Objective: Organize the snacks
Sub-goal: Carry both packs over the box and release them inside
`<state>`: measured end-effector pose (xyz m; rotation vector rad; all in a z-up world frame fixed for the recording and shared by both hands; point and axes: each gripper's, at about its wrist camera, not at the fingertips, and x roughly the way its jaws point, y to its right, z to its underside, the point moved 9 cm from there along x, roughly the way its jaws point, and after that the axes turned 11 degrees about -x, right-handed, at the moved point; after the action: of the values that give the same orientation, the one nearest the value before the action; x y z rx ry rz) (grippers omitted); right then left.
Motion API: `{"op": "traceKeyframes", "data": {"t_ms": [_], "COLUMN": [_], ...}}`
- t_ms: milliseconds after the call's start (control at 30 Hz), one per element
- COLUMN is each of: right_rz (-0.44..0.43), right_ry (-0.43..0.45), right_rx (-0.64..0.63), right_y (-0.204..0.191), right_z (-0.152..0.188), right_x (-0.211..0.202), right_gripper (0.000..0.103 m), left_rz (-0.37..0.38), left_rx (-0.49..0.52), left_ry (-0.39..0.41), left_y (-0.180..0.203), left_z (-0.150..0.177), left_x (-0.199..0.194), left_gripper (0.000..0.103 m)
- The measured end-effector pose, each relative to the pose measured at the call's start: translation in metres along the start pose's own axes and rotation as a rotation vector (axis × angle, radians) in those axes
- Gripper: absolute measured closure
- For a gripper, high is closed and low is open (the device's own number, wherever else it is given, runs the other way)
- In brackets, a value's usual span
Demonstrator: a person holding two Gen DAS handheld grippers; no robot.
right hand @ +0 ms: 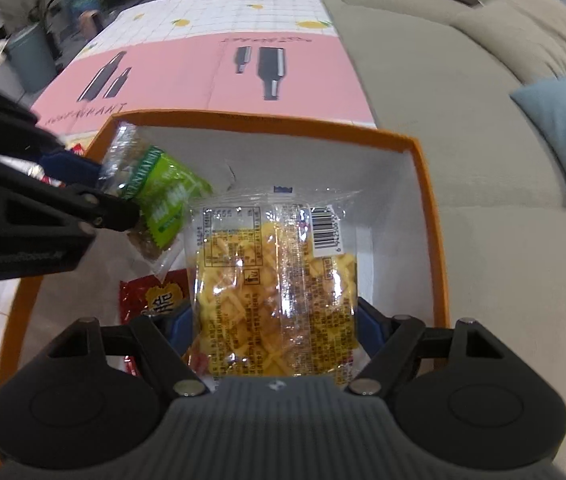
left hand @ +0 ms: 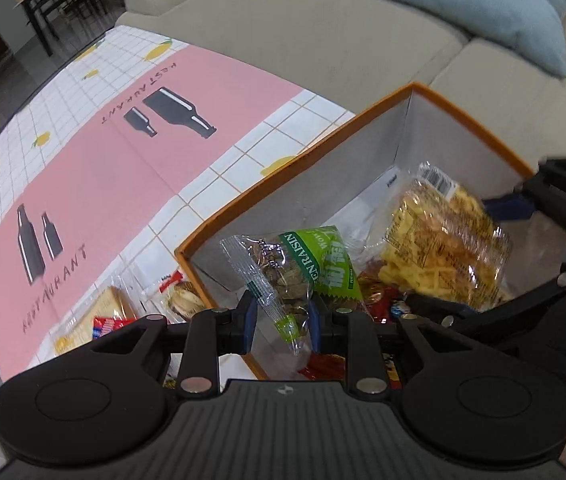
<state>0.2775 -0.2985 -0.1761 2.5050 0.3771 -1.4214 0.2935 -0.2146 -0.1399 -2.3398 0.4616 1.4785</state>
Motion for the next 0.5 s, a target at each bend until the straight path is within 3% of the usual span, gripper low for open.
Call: {"op": "traceKeyframes", "data": {"t_ms": [167,300,400,500], "right_rz": [0.032,-0.04,0.018,0.022], "right_ry": [-0.029,-0.033,-0.06,-0.059], "right_rx": [-0.077,-0.055,-0.045,-0.041], "right_y": [-0.005,-0.013,-0.005,-0.005], "right_z": [-0.006,-0.009,-0.006,-0.007], "right_x": [0.01,0.014,0.024,0.029], "right_gripper": [0.027,0.027,0.027,0.027], "left_rz": [-0.033,-0.028,-0.037,-0.028], "left_rx": [0.072,0.078,0.09,0.084], "left_ry": [-0.029,-0.054,-0.047,-0.049], "left_y": [0.006,0.005,0.005,0.005], "left_z": [0.0,0.002,0.001,0.0], "left_x": [0.012,0.019,0.02,0.022], "left_gripper": [0.074,0.073,0.072,0.071]}}
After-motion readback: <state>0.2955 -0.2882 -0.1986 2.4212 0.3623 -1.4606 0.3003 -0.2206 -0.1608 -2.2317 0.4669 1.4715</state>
